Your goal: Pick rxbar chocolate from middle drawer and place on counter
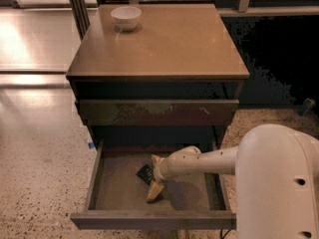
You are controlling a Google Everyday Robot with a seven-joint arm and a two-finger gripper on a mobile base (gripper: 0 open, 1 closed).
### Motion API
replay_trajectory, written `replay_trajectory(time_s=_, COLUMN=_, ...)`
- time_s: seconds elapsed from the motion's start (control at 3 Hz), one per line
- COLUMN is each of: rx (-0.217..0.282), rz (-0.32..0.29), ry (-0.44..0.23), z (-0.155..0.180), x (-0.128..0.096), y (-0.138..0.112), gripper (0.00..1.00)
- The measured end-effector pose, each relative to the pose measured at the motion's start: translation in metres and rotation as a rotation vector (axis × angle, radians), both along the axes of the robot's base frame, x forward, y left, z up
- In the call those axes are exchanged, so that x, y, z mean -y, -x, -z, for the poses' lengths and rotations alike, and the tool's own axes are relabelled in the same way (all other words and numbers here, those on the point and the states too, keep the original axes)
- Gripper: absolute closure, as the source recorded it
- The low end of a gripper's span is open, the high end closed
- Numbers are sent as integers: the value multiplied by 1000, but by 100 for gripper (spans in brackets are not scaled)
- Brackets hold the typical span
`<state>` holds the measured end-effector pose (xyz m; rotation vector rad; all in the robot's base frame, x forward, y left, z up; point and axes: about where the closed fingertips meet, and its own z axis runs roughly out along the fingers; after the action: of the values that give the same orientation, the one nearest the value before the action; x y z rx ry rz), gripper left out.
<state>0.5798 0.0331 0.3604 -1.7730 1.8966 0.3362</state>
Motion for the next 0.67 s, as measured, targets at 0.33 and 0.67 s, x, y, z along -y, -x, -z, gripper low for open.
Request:
replay_trajectory(time_s=0.33, rx=-48, rz=6, ry=1, z=15, x=-2, y=-6, gripper=0)
replay_trajectory(time_s=0.67, rx=-91, rz=2, ry=5, z=26, x=-2, y=-11, gripper=0)
